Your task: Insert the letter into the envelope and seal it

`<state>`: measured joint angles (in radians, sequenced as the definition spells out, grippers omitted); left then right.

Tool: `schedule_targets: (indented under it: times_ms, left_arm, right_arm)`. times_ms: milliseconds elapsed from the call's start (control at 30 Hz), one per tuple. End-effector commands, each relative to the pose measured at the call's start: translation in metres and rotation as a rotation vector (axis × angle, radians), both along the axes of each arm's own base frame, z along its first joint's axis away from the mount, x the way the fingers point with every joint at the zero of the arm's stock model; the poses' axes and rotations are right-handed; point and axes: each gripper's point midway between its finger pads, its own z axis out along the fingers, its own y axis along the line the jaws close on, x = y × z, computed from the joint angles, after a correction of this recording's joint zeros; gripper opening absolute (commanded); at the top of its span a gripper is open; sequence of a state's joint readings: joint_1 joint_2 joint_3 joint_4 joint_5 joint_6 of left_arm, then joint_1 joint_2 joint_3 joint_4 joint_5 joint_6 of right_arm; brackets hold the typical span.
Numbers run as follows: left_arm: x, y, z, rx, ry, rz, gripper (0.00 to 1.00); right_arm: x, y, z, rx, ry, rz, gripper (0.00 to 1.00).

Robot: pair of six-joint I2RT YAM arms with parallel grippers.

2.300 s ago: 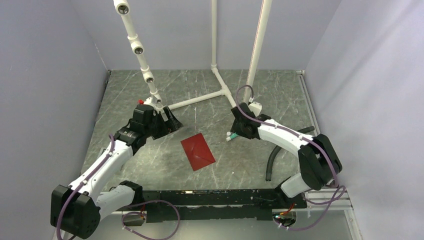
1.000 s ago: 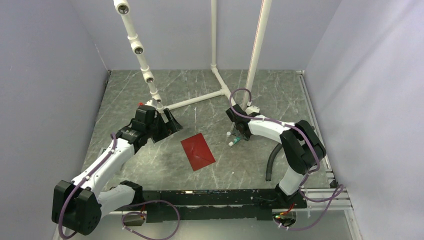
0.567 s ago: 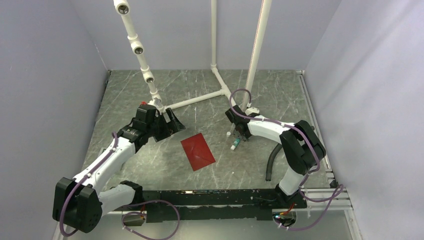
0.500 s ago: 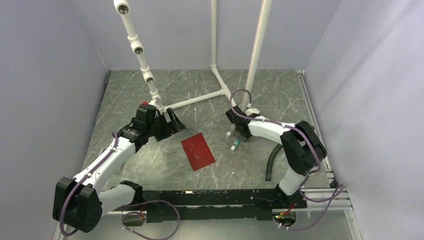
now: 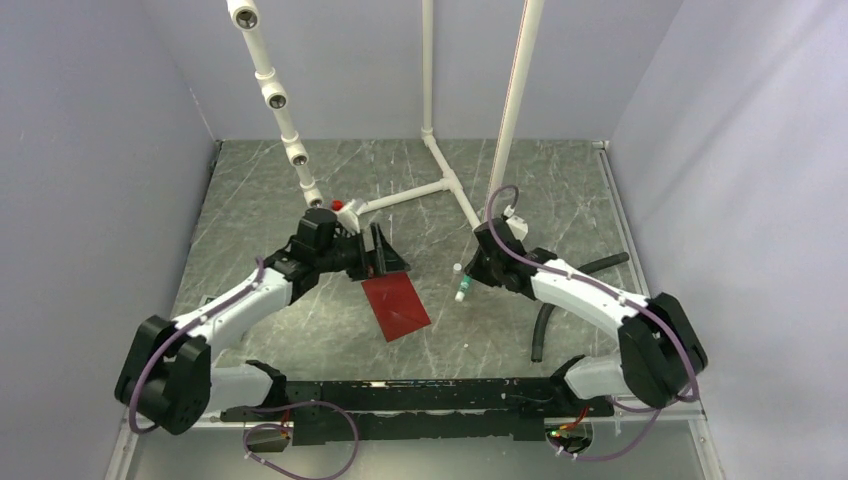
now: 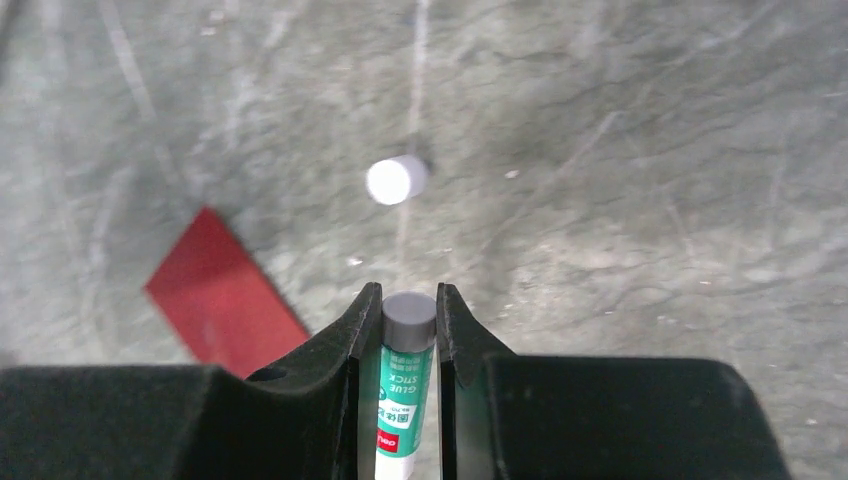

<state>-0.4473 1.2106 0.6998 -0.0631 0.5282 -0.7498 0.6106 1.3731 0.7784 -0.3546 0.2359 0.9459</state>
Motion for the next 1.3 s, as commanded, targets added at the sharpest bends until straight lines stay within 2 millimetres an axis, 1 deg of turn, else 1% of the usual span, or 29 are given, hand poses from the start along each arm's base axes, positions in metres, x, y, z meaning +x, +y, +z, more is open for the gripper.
schedule_targets:
  times_ms: [0, 100, 200, 267, 333, 433, 533, 567, 600, 633, 767, 800, 933, 967, 1000, 1033, 1067, 1100, 1133, 1167, 1200, 1267]
  left_arm:
    - [-0.007, -0.045, 0.029, -0.146, -0.092, -0.176, 0.93]
    - [-0.011, -0.067, 0.036, -0.191, -0.084, -0.261, 0.93]
    - [-0.013, -0.084, 0.032, -0.199, -0.055, -0.307, 0.93]
    - [-0.013, -0.091, 0.031, -0.217, -0.035, -0.324, 0.92]
    - [-0.01, -0.095, 0.032, -0.247, -0.023, -0.319, 0.9]
    - [-0.007, -0.101, 0.039, -0.302, -0.012, -0.32, 0.85]
    - [-0.005, -0.107, 0.039, -0.328, 0.016, -0.333, 0.72]
    - [-0.005, -0.108, 0.038, -0.328, 0.025, -0.336, 0.67]
    - [-0.005, -0.109, 0.037, -0.326, 0.032, -0.345, 0.6]
    - [-0.006, -0.11, 0.036, -0.326, 0.036, -0.353, 0.55]
    - [-0.01, -0.109, 0.034, -0.317, 0.037, -0.364, 0.43]
    - [-0.01, -0.109, 0.033, -0.314, 0.038, -0.361, 0.38]
    - [-0.009, -0.11, 0.041, -0.335, 0.001, -0.365, 0.08]
    - [-0.009, -0.11, 0.043, -0.337, -0.008, -0.367, 0.03]
    - [-0.009, -0.11, 0.045, -0.336, -0.022, -0.368, 0.03]
    - [-0.009, -0.109, 0.047, -0.332, -0.041, -0.371, 0.03]
    - [-0.009, -0.107, 0.049, -0.321, -0.064, -0.37, 0.02]
    - [-0.009, -0.105, 0.05, -0.301, -0.085, -0.371, 0.02]
    - [-0.009, -0.103, 0.052, -0.277, -0.116, -0.377, 0.02]
    - [-0.01, -0.099, 0.053, -0.245, -0.145, -0.384, 0.03]
    - [-0.013, -0.097, 0.057, -0.221, -0.194, -0.408, 0.02]
    - [-0.022, -0.093, 0.071, -0.221, -0.299, -0.472, 0.02]
  right_arm:
    - [0.006, 0.032, 0.044, 0.199, -0.141, 0.091, 0.12]
    - [0.005, 0.045, 0.07, 0.3, -0.214, 0.143, 0.12]
    - [0.005, 0.059, 0.097, 0.397, -0.292, 0.196, 0.13]
    - [0.004, 0.067, 0.112, 0.448, -0.336, 0.232, 0.13]
    - [0.004, 0.071, 0.123, 0.473, -0.365, 0.257, 0.13]
    - [0.004, 0.077, 0.132, 0.494, -0.376, 0.278, 0.13]
    - [0.005, 0.081, 0.137, 0.52, -0.382, 0.29, 0.13]
    - [0.005, 0.082, 0.138, 0.525, -0.381, 0.289, 0.13]
    - [0.005, 0.083, 0.138, 0.531, -0.38, 0.291, 0.13]
    - [0.006, 0.084, 0.139, 0.534, -0.381, 0.291, 0.13]
    - [0.007, 0.087, 0.142, 0.551, -0.387, 0.291, 0.13]
    - [0.007, 0.088, 0.142, 0.555, -0.388, 0.3, 0.13]
    - [0.006, 0.091, 0.141, 0.555, -0.383, 0.317, 0.14]
    - [0.005, 0.091, 0.142, 0.551, -0.384, 0.323, 0.15]
    - [0.004, 0.091, 0.143, 0.547, -0.38, 0.334, 0.19]
    - [0.003, 0.089, 0.143, 0.533, -0.377, 0.341, 0.25]
    - [0.003, 0.088, 0.144, 0.515, -0.374, 0.348, 0.36]
    - [0.002, 0.087, 0.145, 0.489, -0.368, 0.359, 0.49]
    - [0.002, 0.083, 0.144, 0.453, -0.354, 0.362, 0.58]
    - [0.001, 0.08, 0.141, 0.418, -0.325, 0.357, 0.61]
    - [0.001, 0.077, 0.142, 0.391, -0.31, 0.356, 0.62]
    - [0.001, 0.079, 0.147, 0.381, -0.291, 0.367, 0.61]
